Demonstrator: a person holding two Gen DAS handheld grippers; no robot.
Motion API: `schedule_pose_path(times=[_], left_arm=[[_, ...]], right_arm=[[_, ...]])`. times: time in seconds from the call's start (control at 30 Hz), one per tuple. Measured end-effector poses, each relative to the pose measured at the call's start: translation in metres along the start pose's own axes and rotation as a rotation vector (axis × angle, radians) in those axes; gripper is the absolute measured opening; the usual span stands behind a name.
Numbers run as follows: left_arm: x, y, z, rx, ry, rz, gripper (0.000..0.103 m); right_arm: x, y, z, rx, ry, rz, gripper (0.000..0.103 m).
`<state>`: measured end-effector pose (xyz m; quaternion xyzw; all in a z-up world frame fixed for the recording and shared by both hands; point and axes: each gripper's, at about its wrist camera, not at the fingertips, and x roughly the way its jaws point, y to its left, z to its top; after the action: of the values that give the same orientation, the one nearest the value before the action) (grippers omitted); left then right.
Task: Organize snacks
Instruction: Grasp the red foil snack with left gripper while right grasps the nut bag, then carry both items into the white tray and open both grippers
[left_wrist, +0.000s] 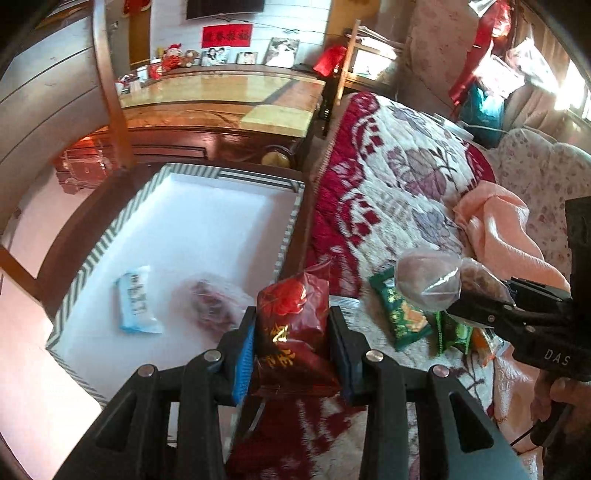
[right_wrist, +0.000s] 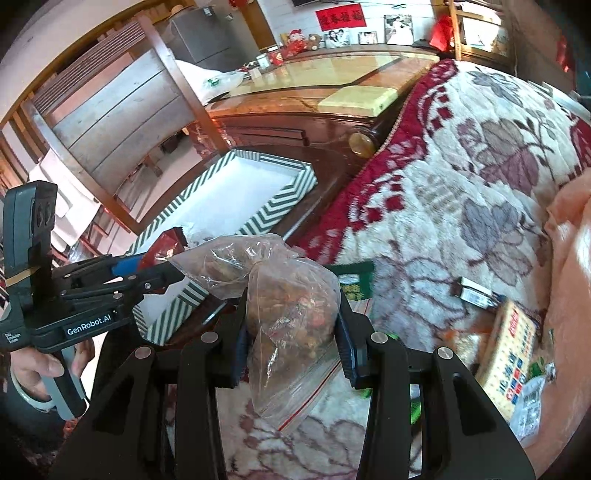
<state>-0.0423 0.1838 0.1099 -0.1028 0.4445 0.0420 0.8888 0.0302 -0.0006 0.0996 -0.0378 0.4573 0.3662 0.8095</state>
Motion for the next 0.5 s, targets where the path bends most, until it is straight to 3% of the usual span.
schedule_pose_path(times=[0.5], left_arm=[[-0.007, 0.06, -0.001, -0.075, -0.009, 0.076, 0.039]], right_arm=[[0.027, 0.052, 0.028, -0.097, 0.041, 0.027, 0.039]])
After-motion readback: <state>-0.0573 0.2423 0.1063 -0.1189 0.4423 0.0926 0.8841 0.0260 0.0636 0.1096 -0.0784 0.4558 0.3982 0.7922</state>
